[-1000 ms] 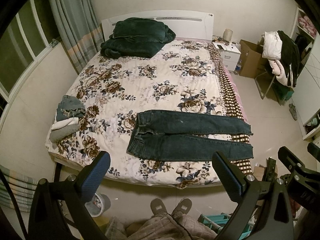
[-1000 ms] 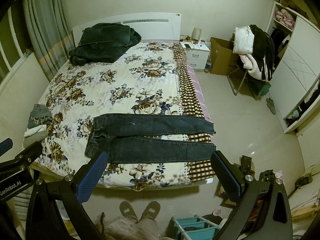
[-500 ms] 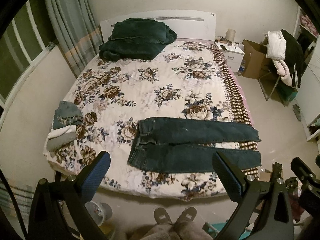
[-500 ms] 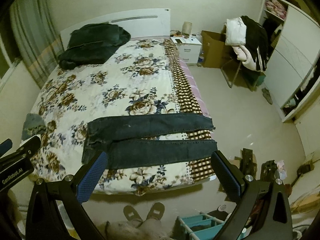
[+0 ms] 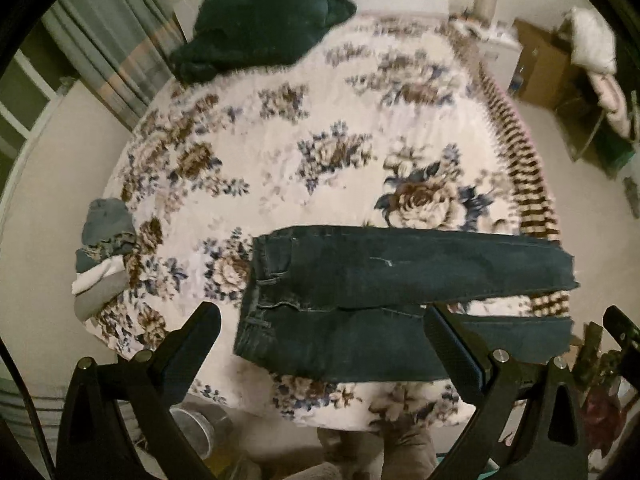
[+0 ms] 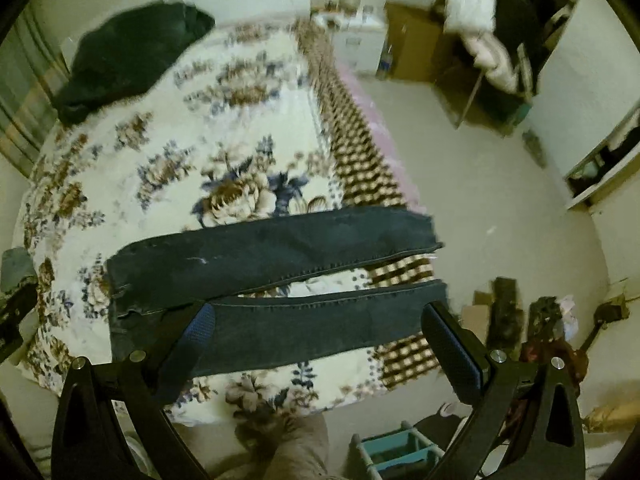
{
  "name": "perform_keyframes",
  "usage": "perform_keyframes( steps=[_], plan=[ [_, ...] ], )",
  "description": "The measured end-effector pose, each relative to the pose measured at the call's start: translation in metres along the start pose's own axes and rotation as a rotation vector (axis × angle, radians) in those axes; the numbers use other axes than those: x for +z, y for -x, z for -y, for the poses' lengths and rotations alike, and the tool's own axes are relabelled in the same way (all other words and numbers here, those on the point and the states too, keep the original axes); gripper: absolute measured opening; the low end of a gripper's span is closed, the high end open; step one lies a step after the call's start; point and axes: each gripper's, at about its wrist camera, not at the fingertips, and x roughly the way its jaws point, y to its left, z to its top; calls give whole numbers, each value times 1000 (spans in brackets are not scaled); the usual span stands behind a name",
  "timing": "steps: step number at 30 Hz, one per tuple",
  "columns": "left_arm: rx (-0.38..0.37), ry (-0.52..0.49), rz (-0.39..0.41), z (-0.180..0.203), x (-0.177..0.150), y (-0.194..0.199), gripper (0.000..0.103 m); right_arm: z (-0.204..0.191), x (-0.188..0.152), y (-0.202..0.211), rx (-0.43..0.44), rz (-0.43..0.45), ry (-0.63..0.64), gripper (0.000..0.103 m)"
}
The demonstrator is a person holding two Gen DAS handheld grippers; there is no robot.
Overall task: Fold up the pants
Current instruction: 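Lower both grippers to the jeans leg hems and grasp them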
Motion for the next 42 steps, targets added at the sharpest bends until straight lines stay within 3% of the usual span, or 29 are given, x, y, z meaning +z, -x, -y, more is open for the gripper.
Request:
perform_keyframes(
  steps=[8,12,14,17,20,23,25,26,28,29,31,34,42],
  plan=[
    [11,-85,-154,73,68,-171,103,-17,108,-232,49,-208,99,103],
    [-1,-206,-231,111,78,-262,103,-36,120,-330,-2,-297,236,103],
    [0,-278,-259,128,79,-304,103,-52,121,-386,-35,-350,376,103],
    [-14,-400,-312,154,77,-366,102,-67,111,-436,-87,-395,556,103],
    [-56,-498,-352,171,69,-403,96,-82,105,-477,-126,-417,735,103],
    [-117,-542,-335,176,65,-412,82,-89,103,-496,-96,-439,805,101],
    [-208,-532,-343,173,65,-411,51,-89,104,-505,-45,-453,796,87],
    [-230,-533,-338,174,64,-409,44,-88,104,-509,-14,-458,781,82],
    [-250,-561,-303,177,60,-401,25,-86,101,-511,33,-460,752,63],
    [-244,-570,-290,178,57,-398,22,-85,99,-508,64,-456,736,56],
    [-237,-566,-272,183,55,-393,11,-81,95,-501,71,-432,716,32],
    [-226,-543,-257,183,54,-385,7,-73,90,-491,75,-413,690,16],
    [-226,-461,-152,165,49,-305,4,-58,64,-436,97,-304,651,9]
  ],
)
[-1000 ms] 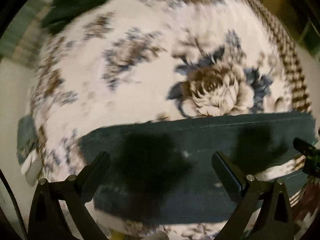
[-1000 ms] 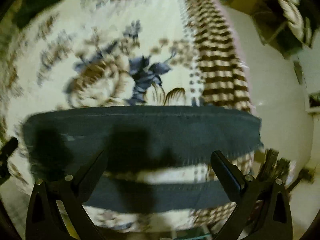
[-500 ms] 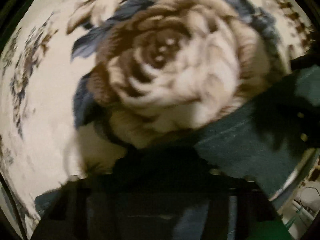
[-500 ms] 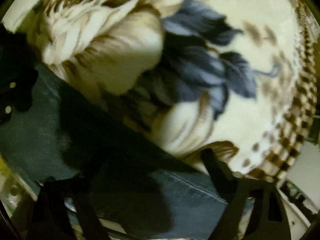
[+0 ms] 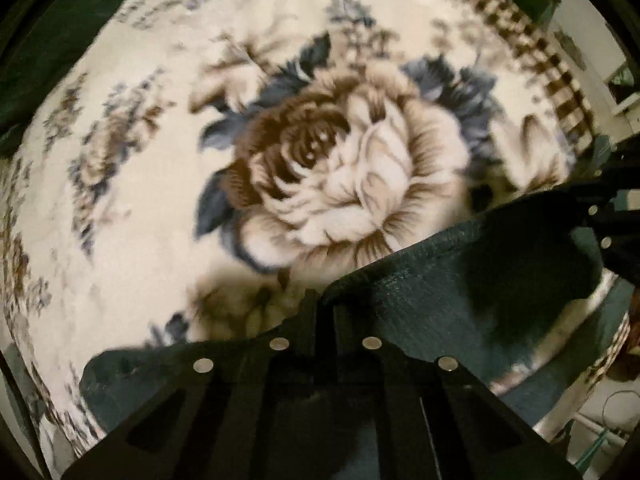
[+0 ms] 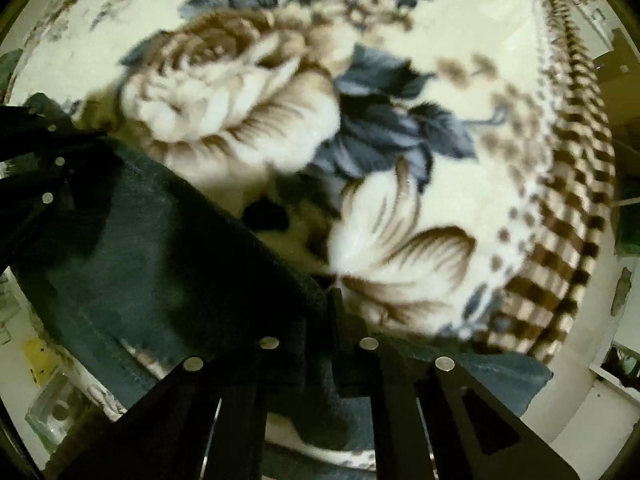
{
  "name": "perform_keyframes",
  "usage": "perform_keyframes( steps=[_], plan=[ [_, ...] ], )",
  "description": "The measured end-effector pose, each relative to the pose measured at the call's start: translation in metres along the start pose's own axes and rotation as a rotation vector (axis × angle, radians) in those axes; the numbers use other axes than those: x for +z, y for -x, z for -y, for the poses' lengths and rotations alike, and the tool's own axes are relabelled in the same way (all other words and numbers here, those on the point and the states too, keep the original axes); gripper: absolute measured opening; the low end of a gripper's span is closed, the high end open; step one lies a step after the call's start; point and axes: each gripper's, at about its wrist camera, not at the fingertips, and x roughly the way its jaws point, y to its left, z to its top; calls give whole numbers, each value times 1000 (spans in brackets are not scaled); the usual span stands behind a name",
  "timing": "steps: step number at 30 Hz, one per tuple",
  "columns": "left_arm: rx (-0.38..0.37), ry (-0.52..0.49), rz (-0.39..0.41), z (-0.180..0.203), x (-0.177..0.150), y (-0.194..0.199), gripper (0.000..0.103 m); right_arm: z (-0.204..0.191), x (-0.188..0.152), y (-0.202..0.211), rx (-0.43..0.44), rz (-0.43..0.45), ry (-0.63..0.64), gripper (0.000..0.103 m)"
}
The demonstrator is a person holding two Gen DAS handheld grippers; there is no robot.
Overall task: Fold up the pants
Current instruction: 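Lower both grippers to the jeans leg hems and grasp them, then lift the leg hems with both grippers and fold them over toward the waistband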
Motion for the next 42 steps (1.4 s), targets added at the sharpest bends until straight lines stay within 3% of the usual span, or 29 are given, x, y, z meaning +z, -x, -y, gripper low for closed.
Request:
perform_keyframes(
  steps=[5,11,15,18,24,27,29,30,31,32,34,37,39,42],
  plan=[
    [-23,96,63,11,-48,51,4,-6,-25,53,-14,87,-6,9],
    [-105,254,42,27,-139,60,2,-79,-126,87,-22,87,9,8],
    [-141,289,-18,46,-193,38,2,-118,-187,56,-23,-3,7,8],
    [-151,292,-53,58,-220,15,2,-139,-214,24,-48,-47,9,8],
    [-158,303,-87,64,-246,-25,3,-164,-232,-18,-112,-68,-11,10],
    [-157,329,-76,63,-252,-20,10,-163,-238,-24,-106,-67,-60,11],
    [-139,358,-70,64,-256,-8,18,-160,-243,-20,-79,-73,-90,16],
    [-128,373,-69,62,-259,-2,29,-158,-245,-18,-67,-75,-103,23],
    [-114,399,-59,60,-261,7,44,-155,-248,-14,-38,-73,-129,37],
    [-110,410,-44,60,-261,16,51,-148,-253,-6,15,-68,-179,46],
    [-61,425,-10,56,-259,33,89,-133,-259,9,65,-59,-278,94],
    [44,426,45,50,-248,49,93,-94,-267,37,142,6,-480,97],
    [104,429,58,42,-234,48,93,-64,-264,49,144,45,-595,97],
    [140,464,39,37,-206,27,93,-13,-243,52,33,77,-719,97]
  ],
)
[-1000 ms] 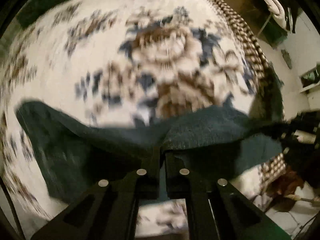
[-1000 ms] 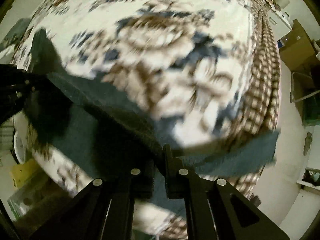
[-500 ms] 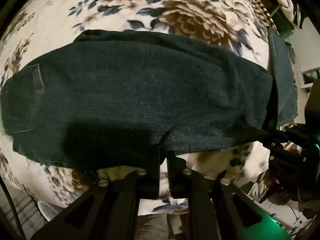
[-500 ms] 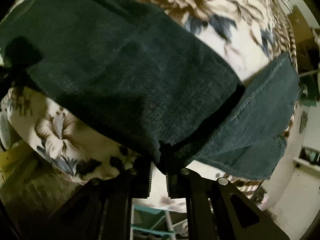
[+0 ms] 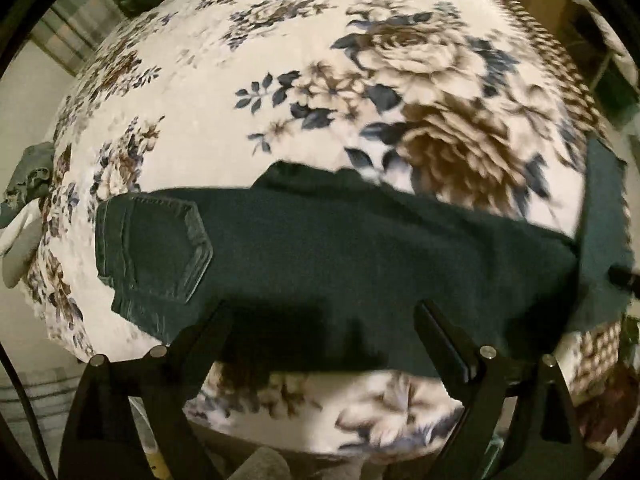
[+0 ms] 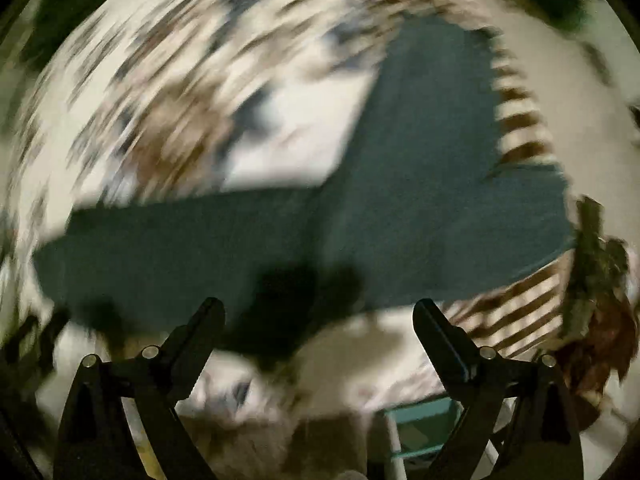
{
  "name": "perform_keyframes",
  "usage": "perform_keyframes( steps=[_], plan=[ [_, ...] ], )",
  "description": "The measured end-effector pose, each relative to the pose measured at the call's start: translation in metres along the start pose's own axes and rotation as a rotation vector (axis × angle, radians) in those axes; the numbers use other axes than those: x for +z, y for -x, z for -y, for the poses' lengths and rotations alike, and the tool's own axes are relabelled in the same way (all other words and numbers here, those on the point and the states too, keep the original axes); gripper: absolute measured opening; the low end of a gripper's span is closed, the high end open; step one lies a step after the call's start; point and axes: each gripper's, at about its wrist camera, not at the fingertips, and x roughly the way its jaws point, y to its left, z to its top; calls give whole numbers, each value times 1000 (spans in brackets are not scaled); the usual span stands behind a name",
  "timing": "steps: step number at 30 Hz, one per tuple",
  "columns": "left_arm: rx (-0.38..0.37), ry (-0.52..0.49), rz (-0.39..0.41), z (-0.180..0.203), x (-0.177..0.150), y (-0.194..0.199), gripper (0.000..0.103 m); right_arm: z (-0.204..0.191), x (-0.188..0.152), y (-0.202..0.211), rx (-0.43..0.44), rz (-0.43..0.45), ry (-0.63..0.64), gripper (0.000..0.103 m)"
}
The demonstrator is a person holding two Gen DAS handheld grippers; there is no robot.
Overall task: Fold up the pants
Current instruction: 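Lift the leg hems with both grippers and fold them over toward the waistband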
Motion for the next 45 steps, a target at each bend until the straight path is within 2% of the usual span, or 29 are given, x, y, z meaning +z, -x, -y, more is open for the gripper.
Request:
perform_keyframes(
  steps=[2,5,9,11,12,13,14,16,17,18,22,23,25,28,30,32,36,38,39,43,45],
  plan=[
    [17,12,2,9,13,-12,93,14,39,-11,-40,38,-63,97],
    [46,19,6,20,26,-20,93,23,89,-36,-78,42,-104,97],
    [71,14,7,35,34,-25,93,14,131,-56,-96,19,-87,97],
    [77,3,0,43,35,-26,93,9,142,-67,-118,-20,-47,92],
    [74,0,-4,46,36,-26,93,8,144,-70,-129,-29,-39,83],
    [74,-5,-6,50,35,-26,93,9,145,-73,-140,-38,-28,68],
    [76,-10,-8,54,35,-26,93,13,144,-73,-139,-39,-23,57],
    [69,-17,-16,62,34,-25,93,27,134,-65,-64,-31,-58,18],
    [64,-19,-21,65,33,-25,93,34,129,-59,-33,-23,-83,9],
    [62,-21,-26,69,33,-25,93,40,126,-50,-9,-6,-106,5],
    [39,-17,-19,80,31,-18,93,67,108,12,147,139,-163,4],
    [37,-18,-16,82,31,-16,93,78,102,37,195,204,-182,4],
    [27,-11,-11,86,30,-13,93,98,88,65,236,274,-212,4],
    [8,9,-19,90,28,-10,93,155,44,104,327,412,-274,4],
    [4,10,-12,96,25,-8,93,189,13,102,348,468,-279,4],
    [4,2,-17,102,21,-10,93,217,-14,78,329,435,-310,4],
    [7,-20,-48,115,9,-20,93,255,-42,-21,363,225,-455,4],
    [6,-32,-73,120,3,-26,93,265,-47,-53,405,136,-534,8],
    [6,-38,-82,121,0,-28,93,272,-50,-64,485,125,-609,9],
    [7,-53,-95,125,-5,-31,93,290,-60,-81,631,157,-827,15],
    [5,-50,-99,125,-6,-32,93,293,-63,-88,667,155,-911,16]
  ],
)
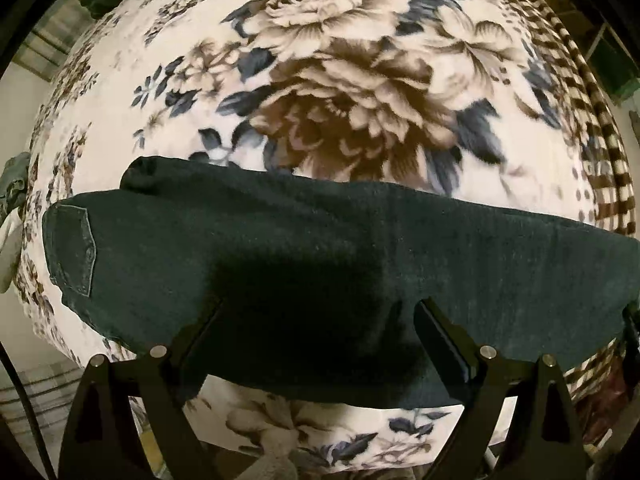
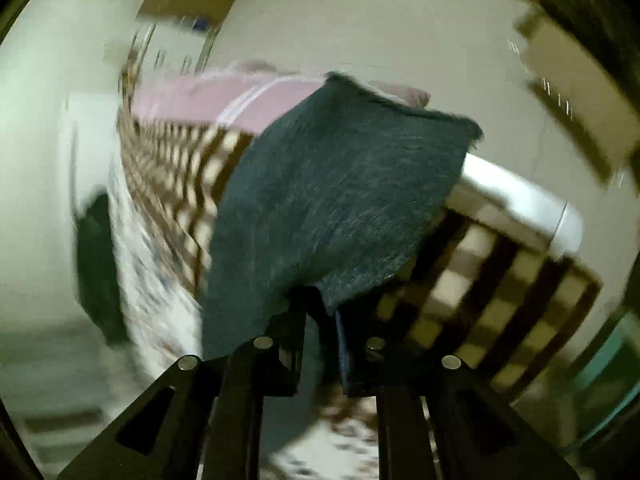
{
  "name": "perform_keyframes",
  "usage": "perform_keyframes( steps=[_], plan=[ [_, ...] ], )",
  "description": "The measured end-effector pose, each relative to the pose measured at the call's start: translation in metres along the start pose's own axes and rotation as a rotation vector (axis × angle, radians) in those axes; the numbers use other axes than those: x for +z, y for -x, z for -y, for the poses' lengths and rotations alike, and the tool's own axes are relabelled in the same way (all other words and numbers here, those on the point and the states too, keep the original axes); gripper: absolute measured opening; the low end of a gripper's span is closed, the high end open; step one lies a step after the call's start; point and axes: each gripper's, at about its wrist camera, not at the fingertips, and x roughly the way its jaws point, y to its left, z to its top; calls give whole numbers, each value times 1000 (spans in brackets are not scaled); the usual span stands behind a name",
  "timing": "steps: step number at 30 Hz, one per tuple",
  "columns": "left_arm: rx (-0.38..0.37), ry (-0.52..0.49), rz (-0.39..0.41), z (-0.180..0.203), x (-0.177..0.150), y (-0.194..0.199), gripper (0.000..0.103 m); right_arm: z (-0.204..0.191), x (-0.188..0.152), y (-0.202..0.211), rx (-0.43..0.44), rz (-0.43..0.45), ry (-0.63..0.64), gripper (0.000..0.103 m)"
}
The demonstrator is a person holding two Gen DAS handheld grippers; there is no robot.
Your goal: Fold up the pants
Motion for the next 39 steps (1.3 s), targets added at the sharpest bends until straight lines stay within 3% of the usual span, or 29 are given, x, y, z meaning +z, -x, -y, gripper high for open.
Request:
perform_keyframes(
  steps=[2,4,7,8,10,12,14,15,16,18,22,25,27,31,33,35,36,37,39],
  plan=[
    [-6,4,-2,0,1,0,93,-2,-2,4,-27,50,-14,16],
    [-9,5,7,0,1,3,93,-14,-2,21,-38,98,45,5],
    [-13,12,23,-4,3,5,93,-61,-19,48,-26,179,229,4],
    [-14,21,24,-7,3,5,93,-73,-22,49,-70,197,308,4],
    [-24,43,17,-14,2,2,93,-70,-14,31,-196,143,333,5],
    [-35,63,3,-24,1,-1,93,-46,1,5,-292,23,222,10],
    [-43,82,1,-38,-2,-2,93,-36,0,1,-344,-11,188,21],
    [-45,92,0,-47,-4,-1,93,-38,-6,5,-334,0,196,33],
    [-52,106,-2,-58,-6,0,93,-46,-21,11,-315,10,211,51],
    [-64,152,-4,-89,-13,3,93,-61,-54,14,-291,10,222,68],
    [-65,249,-16,-163,-29,5,93,-100,-141,-13,-230,-131,252,68],
    [-34,330,-31,-241,-41,0,93,-132,-246,-72,-175,-339,310,68],
    [-4,377,-38,-288,-47,-7,93,-145,-303,-111,-155,-431,327,68],
    [32,465,-52,-372,-50,-28,93,-154,-378,-170,-157,-486,287,68],
    [23,528,-51,-411,-50,-39,93,-150,-394,-181,-171,-473,258,68],
    [-13,586,-54,-435,-48,-49,93,-147,-407,-191,-176,-440,217,66],
    [-46,627,-62,-448,-48,-56,93,-146,-409,-193,-176,-420,200,59],
    [-74,660,-65,-455,-49,-61,93,-147,-409,-201,-156,-398,171,43],
    [-142,733,-70,-472,-50,-75,91,-145,-414,-202,-154,-359,132,29]
  ],
)
